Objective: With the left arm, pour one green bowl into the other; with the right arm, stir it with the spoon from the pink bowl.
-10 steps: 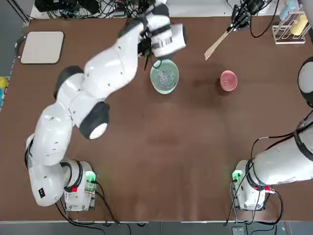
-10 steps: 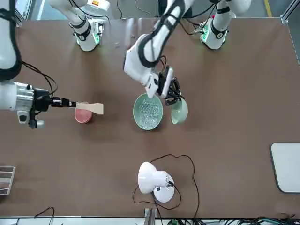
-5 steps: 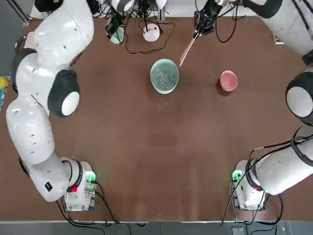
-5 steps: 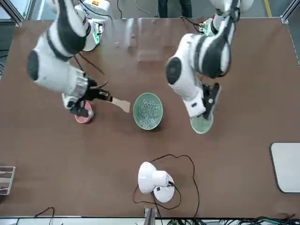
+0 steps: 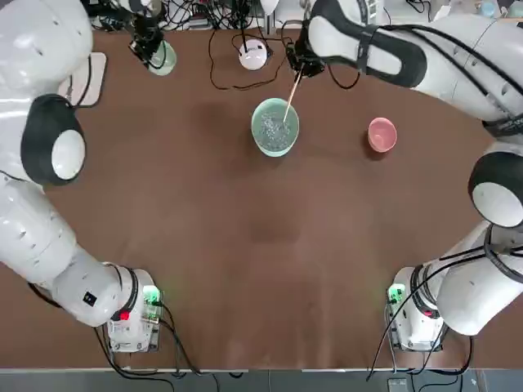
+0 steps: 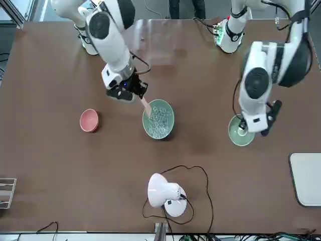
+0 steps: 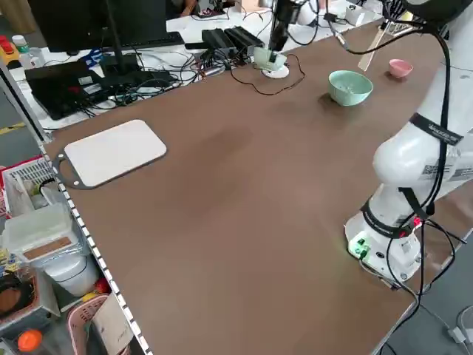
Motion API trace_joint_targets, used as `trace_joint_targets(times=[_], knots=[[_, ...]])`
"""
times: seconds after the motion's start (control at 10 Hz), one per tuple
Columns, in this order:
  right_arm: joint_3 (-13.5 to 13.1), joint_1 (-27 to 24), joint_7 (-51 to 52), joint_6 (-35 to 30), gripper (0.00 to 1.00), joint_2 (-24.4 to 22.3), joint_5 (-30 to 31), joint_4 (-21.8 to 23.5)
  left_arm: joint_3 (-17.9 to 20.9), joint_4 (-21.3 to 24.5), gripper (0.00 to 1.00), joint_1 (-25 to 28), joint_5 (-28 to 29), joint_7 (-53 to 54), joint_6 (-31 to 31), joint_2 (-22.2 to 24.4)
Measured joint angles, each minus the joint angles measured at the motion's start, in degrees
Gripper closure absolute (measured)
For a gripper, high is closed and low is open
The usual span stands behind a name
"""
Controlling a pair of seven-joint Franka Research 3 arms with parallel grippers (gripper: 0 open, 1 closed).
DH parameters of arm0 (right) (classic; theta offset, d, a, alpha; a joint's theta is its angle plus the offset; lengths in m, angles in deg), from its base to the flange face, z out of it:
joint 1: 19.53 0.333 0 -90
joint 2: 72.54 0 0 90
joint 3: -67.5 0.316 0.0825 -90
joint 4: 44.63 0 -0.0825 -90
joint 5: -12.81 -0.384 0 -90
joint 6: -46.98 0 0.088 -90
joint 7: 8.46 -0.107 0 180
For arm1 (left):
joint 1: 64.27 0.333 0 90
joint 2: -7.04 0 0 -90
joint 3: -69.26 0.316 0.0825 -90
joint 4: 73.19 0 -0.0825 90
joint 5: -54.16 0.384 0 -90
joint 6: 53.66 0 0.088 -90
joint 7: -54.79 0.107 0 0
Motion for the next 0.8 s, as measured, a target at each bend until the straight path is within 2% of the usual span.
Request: trace_joint_targets(times=[0.2,0.4,0.6,0.8], knots=[[-0.06,1.94,-3.49,0.24,0.95,0.77,3.48,-0.21,-0.07,2.61,0.96,7.62,-5.01,6.34,-4.63,0.25],[-0.07,3.11,-6.56,0.67,0.95,3.36,7.38,-1.06,-0.12,8.64,0.96,13.07,-7.55,9.83,-13.72,0.32],[-0.08,3.72,-8.17,1.16,0.95,7.49,7.68,-3.69,-0.21,12.96,0.96,16.44,-9.66,11.54,-21.08,-0.41],[-0.09,4.05,-8.60,1.27,0.95,10.35,7.70,-5.77,-0.31,13.62,0.96,16.85,-13.38,12.59,-23.92,-2.59]])
